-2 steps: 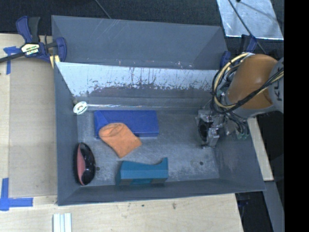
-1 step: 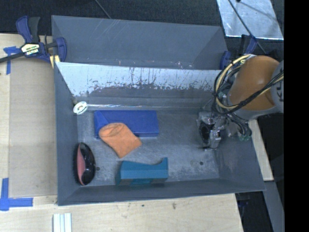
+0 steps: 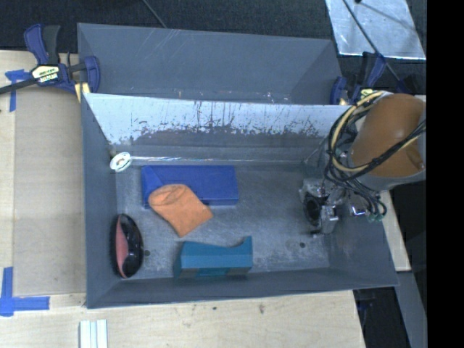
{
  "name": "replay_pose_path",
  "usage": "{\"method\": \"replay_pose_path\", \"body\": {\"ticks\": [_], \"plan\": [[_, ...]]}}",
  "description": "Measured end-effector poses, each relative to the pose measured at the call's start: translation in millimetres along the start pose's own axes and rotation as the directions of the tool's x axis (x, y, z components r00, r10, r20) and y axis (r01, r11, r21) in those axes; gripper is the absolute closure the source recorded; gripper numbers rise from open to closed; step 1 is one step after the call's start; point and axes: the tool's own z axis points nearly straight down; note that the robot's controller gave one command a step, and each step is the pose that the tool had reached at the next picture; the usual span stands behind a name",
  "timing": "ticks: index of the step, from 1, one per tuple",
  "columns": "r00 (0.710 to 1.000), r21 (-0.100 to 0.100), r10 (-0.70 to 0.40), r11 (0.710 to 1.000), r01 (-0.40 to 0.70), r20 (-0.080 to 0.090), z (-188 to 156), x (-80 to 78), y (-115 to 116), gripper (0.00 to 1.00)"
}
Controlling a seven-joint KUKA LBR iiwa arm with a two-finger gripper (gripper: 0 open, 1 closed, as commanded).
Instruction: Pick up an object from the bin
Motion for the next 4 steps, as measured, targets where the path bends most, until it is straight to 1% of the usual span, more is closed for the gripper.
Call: {"method": "replay_pose_path", "body": {"ticks": [1, 4], "plan": [[0.999, -0.007, -0.052, 0.999, 0.052, 0.005, 7.2, -55.8, -12.6, 1.0], [0.998, -0.01, -0.061, 0.998, 0.061, 0.006, 9.3, -57.0, -16.0, 1.0]]}}
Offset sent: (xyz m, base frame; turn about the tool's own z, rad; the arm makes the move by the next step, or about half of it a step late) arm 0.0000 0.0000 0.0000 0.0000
